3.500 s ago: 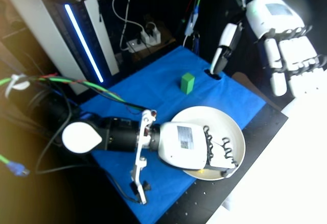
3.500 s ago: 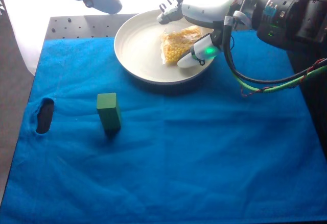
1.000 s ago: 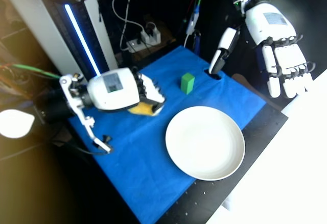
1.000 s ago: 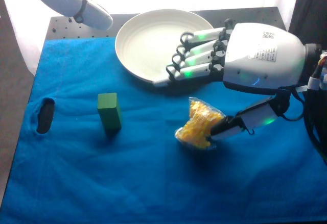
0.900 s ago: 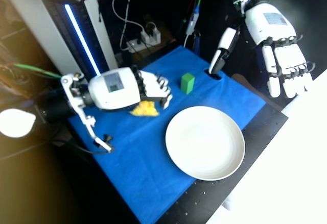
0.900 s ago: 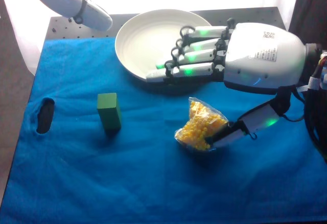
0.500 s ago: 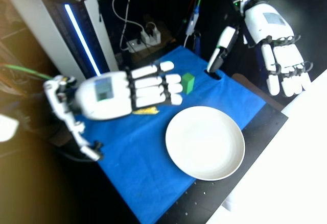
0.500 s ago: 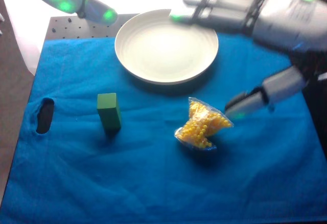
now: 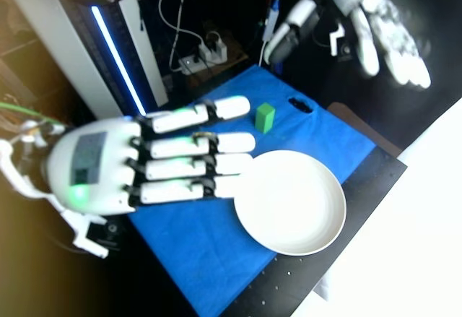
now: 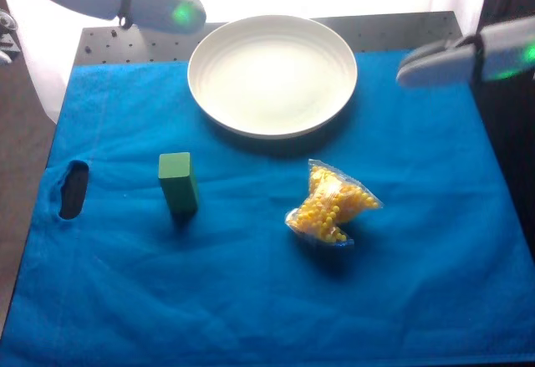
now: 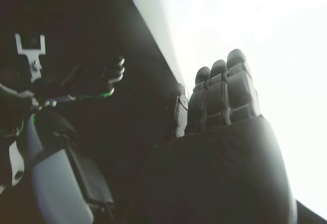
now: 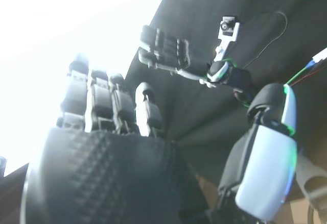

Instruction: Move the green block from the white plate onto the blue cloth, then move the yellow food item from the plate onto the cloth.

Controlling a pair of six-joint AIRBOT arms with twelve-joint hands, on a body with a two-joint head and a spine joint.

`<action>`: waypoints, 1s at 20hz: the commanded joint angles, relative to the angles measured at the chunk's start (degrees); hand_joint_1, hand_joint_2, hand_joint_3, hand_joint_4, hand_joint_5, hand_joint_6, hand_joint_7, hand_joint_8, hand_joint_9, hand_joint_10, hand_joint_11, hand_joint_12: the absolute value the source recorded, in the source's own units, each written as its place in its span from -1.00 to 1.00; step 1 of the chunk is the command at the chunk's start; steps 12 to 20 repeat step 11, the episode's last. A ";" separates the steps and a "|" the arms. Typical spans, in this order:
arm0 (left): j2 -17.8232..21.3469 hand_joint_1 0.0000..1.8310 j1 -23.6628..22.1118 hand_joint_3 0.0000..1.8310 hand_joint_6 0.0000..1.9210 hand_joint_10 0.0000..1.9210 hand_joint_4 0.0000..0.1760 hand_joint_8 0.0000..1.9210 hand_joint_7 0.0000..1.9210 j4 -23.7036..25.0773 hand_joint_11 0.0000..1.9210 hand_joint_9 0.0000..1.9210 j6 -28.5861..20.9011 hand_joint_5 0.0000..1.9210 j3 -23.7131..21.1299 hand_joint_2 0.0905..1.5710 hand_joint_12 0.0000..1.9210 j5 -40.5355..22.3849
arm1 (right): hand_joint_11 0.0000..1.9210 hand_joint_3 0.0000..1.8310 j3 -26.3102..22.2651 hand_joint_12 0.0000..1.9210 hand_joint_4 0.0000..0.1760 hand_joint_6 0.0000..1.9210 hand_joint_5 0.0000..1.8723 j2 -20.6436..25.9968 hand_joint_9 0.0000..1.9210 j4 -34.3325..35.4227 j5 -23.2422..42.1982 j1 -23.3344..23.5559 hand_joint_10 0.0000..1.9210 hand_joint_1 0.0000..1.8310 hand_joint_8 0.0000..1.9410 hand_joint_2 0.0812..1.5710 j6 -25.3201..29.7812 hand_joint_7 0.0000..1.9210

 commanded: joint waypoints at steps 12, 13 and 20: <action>1.48 -0.53 0.14 -0.99 -1.00 -1.00 0.69 -1.00 -0.89 -4.40 -0.87 -0.89 4.24 -0.93 -6.06 -0.08 -0.90 -24.96 | -1.00 -1.00 -7.67 -0.67 1.00 -1.00 -1.00 8.11 -0.95 11.13 25.46 0.40 -1.00 -0.30 -1.00 -0.07 0.14 -0.97; 1.48 -0.53 0.14 -0.99 -1.00 -1.00 0.69 -1.00 -0.89 -4.40 -0.87 -0.89 4.24 -0.93 -6.06 -0.08 -0.90 -24.96 | -1.00 -1.00 -7.67 -0.67 1.00 -1.00 -1.00 8.11 -0.95 11.13 25.46 0.40 -1.00 -0.30 -1.00 -0.07 0.14 -0.97; 1.48 -0.53 0.14 -0.99 -1.00 -1.00 0.69 -1.00 -0.89 -4.40 -0.87 -0.89 4.24 -0.93 -6.06 -0.08 -0.90 -24.96 | -1.00 -1.00 -7.67 -0.67 1.00 -1.00 -1.00 8.11 -0.95 11.13 25.46 0.40 -1.00 -0.30 -1.00 -0.07 0.14 -0.97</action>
